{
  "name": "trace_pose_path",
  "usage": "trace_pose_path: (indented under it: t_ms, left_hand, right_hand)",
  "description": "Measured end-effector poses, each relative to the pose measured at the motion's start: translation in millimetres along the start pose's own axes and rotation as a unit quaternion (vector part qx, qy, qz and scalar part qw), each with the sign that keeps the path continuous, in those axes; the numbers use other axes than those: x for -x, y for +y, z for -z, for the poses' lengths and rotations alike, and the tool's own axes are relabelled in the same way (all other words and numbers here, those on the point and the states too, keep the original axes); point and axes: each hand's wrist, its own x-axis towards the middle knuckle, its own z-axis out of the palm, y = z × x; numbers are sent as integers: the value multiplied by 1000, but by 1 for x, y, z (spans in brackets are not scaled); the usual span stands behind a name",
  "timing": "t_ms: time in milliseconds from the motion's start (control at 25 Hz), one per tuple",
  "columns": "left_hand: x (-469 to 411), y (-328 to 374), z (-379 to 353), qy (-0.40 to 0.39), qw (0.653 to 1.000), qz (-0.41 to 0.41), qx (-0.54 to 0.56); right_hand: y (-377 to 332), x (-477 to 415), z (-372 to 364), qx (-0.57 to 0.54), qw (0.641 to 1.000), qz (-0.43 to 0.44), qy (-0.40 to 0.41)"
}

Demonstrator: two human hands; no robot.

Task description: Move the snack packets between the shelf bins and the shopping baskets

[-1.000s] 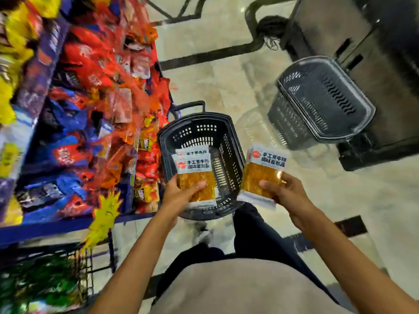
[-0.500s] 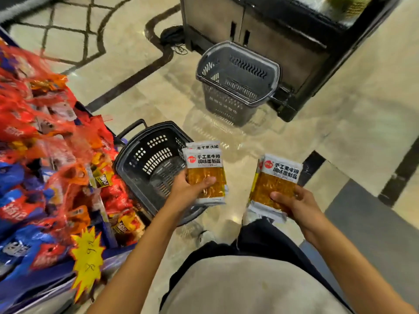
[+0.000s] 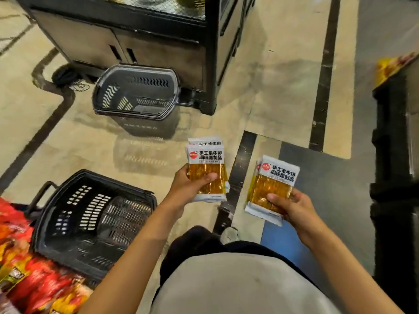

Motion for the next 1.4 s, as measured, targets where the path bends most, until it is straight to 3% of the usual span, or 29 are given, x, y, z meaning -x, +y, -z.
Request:
trace_pose_path:
  t_ms: [440,840,1080,1400]
  left_hand:
    - [-114,54,-126,-58,995,49,-66]
    - [-303,207,-287,-182,971,29,-151]
    - [-399,256,-440,-253,944,16,-213]
    - [-457,314,-593,-262,943,34,-204]
  right_hand:
    - [-94,-117,92,-86,994,10,73]
    - [-200,-244,161,-188,966,-7,176]
    - [-238,-317,256,-262,938,-14,226]
    - [-362,-404,408,-248,937,19,244]
